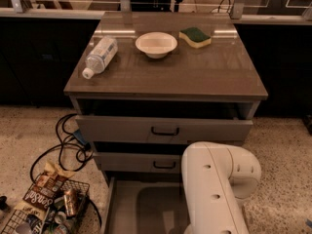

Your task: Close bottom drawer

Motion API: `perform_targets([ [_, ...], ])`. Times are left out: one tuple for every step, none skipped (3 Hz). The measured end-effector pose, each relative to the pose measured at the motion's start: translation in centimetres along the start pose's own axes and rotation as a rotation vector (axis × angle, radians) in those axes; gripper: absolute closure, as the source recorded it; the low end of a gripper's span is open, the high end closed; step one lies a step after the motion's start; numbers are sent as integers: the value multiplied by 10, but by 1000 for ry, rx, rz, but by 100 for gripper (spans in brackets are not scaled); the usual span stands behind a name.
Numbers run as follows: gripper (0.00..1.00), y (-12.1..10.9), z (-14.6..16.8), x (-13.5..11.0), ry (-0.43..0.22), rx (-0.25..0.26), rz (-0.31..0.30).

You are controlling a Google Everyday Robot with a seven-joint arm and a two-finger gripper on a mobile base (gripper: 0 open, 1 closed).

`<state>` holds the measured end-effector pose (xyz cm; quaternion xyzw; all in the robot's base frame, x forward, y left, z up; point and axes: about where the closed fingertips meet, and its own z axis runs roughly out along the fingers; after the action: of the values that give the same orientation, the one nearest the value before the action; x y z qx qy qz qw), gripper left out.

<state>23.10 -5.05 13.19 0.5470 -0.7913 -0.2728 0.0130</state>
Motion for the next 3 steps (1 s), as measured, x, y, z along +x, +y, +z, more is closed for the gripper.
perform_targets([
  [99,2,1,1,1,-4,1],
  [100,2,2,1,1,-5,1],
  [100,-5,-5,1,-25,31,9],
])
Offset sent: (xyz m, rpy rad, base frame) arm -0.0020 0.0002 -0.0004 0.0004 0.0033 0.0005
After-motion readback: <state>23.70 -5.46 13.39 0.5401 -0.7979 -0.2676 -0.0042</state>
